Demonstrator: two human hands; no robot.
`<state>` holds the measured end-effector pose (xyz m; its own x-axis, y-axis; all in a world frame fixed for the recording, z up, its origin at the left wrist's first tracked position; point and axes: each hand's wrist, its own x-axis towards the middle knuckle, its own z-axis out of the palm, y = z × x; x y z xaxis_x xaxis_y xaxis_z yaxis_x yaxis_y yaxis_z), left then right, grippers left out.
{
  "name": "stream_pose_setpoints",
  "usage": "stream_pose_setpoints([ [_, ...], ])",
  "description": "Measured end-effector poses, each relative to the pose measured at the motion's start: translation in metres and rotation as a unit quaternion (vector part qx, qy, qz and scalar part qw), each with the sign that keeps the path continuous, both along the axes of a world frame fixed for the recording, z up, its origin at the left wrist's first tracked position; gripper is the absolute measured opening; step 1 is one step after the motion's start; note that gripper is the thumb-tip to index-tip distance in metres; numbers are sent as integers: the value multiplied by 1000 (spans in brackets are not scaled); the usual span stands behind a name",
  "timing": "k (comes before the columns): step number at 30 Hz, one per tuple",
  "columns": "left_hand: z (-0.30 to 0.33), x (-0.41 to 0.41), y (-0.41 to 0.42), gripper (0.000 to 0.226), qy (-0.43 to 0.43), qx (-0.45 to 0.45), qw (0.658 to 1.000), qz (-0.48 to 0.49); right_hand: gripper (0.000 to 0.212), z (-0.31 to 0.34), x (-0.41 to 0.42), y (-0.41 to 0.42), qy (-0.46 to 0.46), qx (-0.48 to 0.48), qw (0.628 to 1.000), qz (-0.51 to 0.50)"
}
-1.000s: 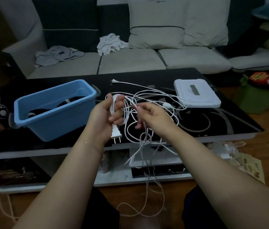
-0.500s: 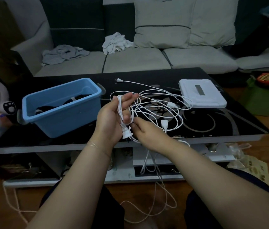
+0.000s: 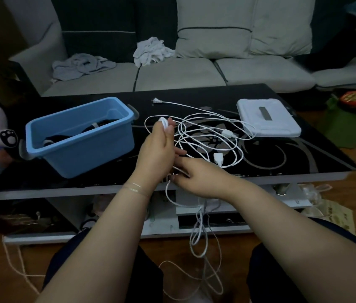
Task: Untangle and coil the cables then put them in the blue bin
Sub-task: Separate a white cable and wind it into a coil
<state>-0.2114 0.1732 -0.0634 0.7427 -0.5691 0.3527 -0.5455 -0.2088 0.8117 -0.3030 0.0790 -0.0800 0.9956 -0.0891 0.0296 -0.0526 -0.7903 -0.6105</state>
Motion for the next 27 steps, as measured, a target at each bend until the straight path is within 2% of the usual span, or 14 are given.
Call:
stream_pose_setpoints([
  [2,-1,1,2,32,-87,61,994,22,36,3,-2,-3,-12,71,997,25],
  [5,-2,2,3,36,-128,94,987,10,22,8,-7,-9,3,130,991,18],
  [7,-3,2,3,37,-139,118,983,-11,17,9,-8,-15,8,137,991,3],
  [9,-4,2,2,38,-132,131,982,-32,20,11,-8,-21,-12,92,995,-25],
  [15,-9,-2,2,29,11,118,984,-135,28,11,-12,-29,-63,-103,985,-125],
  [18,-5,-6,3,39,100,77,974,-188,45,15,-15,-34,-98,-129,971,-178],
  [20,-1,-10,5,47,197,49,952,-230,44,15,-15,-36,-108,-132,968,-187],
  [22,1,-12,6,47,219,65,938,-262,31,14,-13,-35,-103,-70,977,-173],
  [24,0,-10,8,38,199,89,933,-285,21,16,-12,-36,-106,83,983,-124],
  [26,1,-8,9,27,178,107,935,-286,17,18,-14,-41,-112,220,967,-69],
  [27,0,-8,9,24,169,116,937,-283,17,19,-16,-44,-117,256,958,-52],
])
